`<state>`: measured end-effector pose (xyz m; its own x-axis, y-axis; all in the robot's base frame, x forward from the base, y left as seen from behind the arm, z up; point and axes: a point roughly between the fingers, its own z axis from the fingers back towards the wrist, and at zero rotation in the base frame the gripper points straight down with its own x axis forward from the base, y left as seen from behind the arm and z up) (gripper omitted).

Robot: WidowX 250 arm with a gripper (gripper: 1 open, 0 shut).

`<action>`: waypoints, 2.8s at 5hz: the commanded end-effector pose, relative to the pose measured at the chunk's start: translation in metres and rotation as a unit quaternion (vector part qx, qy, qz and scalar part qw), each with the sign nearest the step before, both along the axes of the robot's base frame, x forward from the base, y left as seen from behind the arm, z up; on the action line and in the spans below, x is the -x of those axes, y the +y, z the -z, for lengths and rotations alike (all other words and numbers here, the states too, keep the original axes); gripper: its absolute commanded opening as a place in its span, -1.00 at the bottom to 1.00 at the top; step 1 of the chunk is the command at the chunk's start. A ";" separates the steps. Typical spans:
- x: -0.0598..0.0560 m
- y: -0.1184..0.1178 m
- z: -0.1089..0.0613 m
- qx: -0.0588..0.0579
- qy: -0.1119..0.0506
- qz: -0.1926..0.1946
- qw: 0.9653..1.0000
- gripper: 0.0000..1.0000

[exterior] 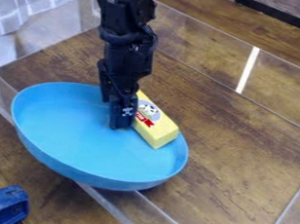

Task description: Remove the green object from inside the blue tray and put it on the table

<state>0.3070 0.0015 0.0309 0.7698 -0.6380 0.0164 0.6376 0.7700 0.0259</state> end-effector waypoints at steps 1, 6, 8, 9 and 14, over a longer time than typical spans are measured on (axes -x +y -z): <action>0.004 0.003 0.019 -0.003 0.024 0.014 1.000 1.00; -0.004 -0.033 0.028 0.024 0.006 0.032 0.999 1.00; 0.002 -0.053 0.028 0.043 0.003 0.044 0.998 1.00; 0.006 -0.062 0.028 0.052 0.003 0.051 0.997 1.00; 0.013 -0.094 0.028 0.075 -0.012 0.077 0.994 1.00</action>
